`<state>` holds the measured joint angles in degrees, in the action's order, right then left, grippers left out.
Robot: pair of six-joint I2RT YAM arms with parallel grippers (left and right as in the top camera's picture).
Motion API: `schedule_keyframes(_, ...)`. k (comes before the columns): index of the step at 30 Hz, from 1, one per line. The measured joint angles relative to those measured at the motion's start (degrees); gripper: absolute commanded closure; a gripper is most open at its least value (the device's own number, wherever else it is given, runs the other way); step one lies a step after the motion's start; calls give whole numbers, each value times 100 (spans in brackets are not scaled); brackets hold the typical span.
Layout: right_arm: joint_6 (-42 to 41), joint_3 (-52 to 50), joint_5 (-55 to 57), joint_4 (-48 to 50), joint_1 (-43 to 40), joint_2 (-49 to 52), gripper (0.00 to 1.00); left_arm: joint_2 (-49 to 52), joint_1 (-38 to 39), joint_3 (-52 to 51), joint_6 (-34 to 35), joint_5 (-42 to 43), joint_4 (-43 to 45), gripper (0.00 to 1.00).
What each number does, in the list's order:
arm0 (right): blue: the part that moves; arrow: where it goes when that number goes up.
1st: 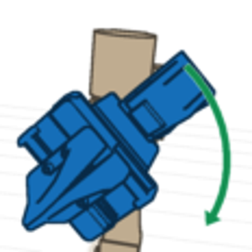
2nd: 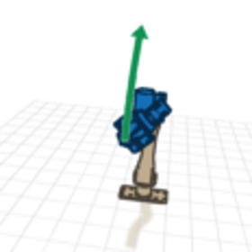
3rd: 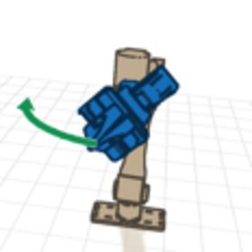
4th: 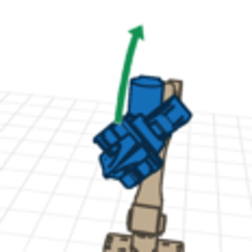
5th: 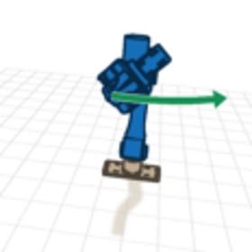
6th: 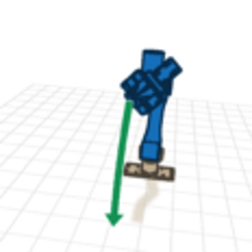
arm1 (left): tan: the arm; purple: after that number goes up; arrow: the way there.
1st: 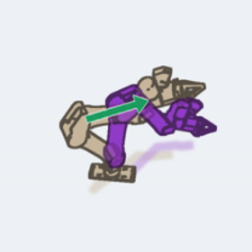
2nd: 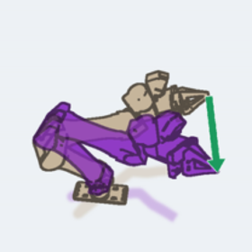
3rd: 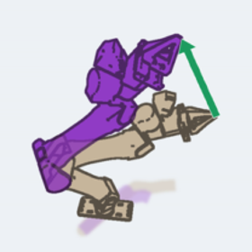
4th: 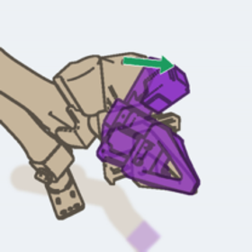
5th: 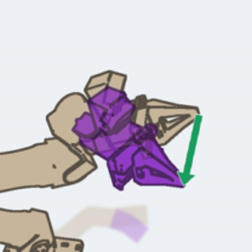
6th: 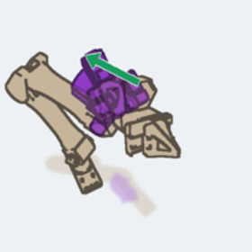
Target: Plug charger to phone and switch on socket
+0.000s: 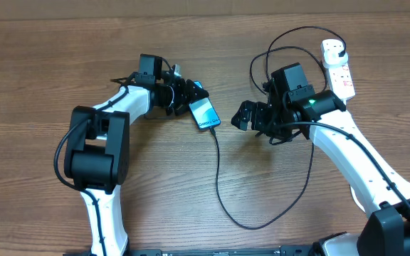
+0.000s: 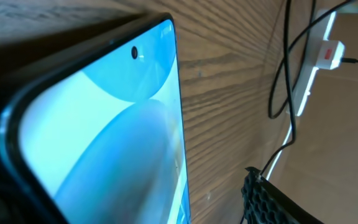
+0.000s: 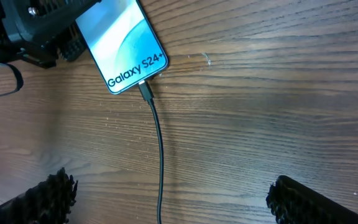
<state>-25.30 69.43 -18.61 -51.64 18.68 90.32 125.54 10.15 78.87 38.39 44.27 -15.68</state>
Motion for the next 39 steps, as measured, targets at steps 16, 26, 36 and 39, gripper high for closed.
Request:
schedule_keyframes(16, 7, 0, 0, -4, 0, 0, 0, -85, -168, 387, 2, -503, -1224, 36)
schedule_keyframes(26, 7, 0, 0, -13, 0, 0, 0, -153, -275, 487, -256, -979, -1526, 35)
schedule_keyframes(36, 2, 0, 0, -26, 0, 0, 0, -334, -382, 503, -579, -1419, -1958, 34)
schedule_keyframes(39, 4, 0, 0, -22, 2, 0, 0, -597, -573, 411, -697, -1744, -2114, 34)
